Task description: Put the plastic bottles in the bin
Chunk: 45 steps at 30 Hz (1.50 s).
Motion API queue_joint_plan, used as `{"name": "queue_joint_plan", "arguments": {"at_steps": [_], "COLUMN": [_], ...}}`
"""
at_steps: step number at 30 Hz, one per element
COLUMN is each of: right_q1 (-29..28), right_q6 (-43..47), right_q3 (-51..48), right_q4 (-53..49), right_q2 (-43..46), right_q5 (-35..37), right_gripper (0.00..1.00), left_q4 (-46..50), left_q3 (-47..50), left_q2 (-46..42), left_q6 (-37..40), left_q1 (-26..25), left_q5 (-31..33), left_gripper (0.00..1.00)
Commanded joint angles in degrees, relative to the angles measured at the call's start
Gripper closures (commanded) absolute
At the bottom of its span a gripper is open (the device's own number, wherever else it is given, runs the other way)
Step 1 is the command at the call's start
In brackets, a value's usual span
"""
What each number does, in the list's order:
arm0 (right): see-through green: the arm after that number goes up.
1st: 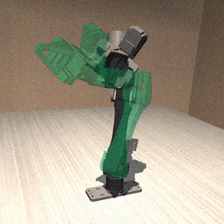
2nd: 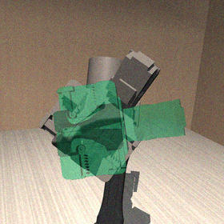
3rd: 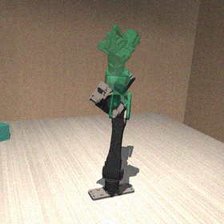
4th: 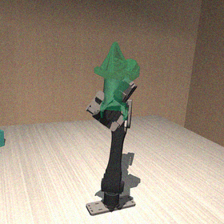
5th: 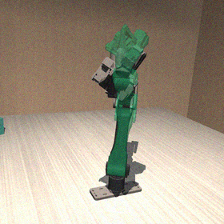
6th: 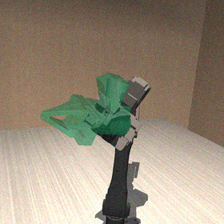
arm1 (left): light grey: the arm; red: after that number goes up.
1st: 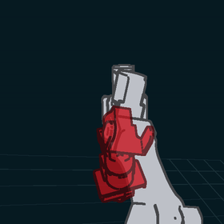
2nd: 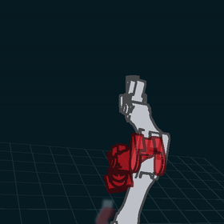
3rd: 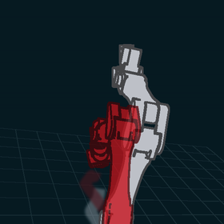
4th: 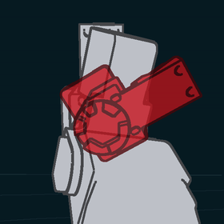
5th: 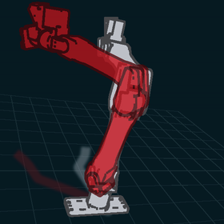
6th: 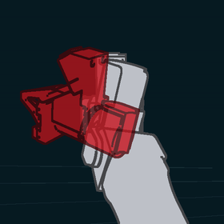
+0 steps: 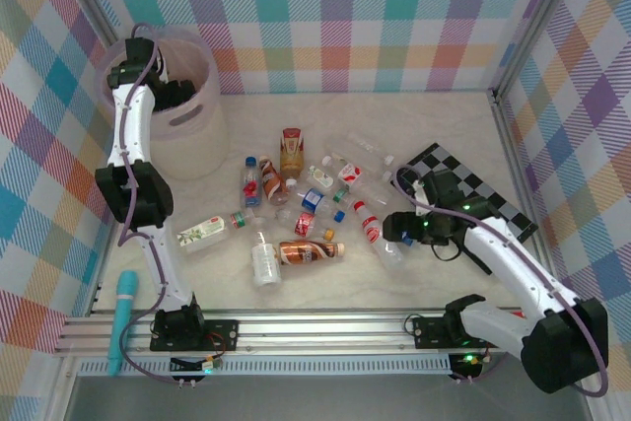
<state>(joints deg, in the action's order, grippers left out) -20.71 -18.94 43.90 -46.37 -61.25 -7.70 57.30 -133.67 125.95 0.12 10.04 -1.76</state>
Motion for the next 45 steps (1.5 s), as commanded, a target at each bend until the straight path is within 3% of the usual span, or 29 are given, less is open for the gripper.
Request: {"name": "queue_joint_plan", "arguments": {"at_steps": [1, 11, 18, 21, 26, 30, 35, 39, 45], "right_q1": [-2.35, -8.16, -8.93, -9.30, -10.07, -10.38, -10.40, -10.41, -10.31], "right_q6": [-3.51, -6.50, -7.07, -7.34, -7.69, -7.61, -5.73, -4.70, -4.53], "right_q3": [-2.11, -4.98, -6.66, -7.15, -7.24, -7.22, -5.68, -1.86, 4.86], "right_q4": [2.27, 8.20, 11.50, 12.90, 13.17, 12.91, 10.32, 5.46, 4.99], "right_q2": [-1.85, -10.45, -13.36, -14.05, -13.61, -12.31, -8.99, -4.58, -2.61], "right_q5": [-2.48, 1.08, 1.98, 1.80, 0.92, -0.41, -2.66, -4.20, -7.50], "right_gripper": [0.07, 0.08, 0.17, 0.24, 0.33, 0.38, 0.42, 0.46, 0.50], "left_q4": [2.25, 2.98, 3.33, 1.08, -14.79, -31.28, -34.17, -40.84, -59.84], "left_q3": [-2.58, -4.89, 0.33, 8.62, 36.65, 56.82, 65.49, 73.50, 84.14], "left_q2": [-3.57, -11.72, -22.30, -30.20, -48.10, -56.97, -59.78, -62.32, -62.96], "left_q6": [0.96, 1.73, 2.39, 0.85, -9.80, -20.74, -24.86, -31.72, -44.61], "left_q1": [-0.60, -1.08, -4.48, -8.96, -15.46, -19.67, -28.19, -30.23, -32.43], "left_q5": [-1.31, -0.51, 0.84, 1.66, -4.33, -15.91, -15.82, -18.10, -21.29], "left_gripper": [0.04, 0.00, 0.00, 0.00, 0.00, 0.00, 0.00, 0.00, 0.00]}}
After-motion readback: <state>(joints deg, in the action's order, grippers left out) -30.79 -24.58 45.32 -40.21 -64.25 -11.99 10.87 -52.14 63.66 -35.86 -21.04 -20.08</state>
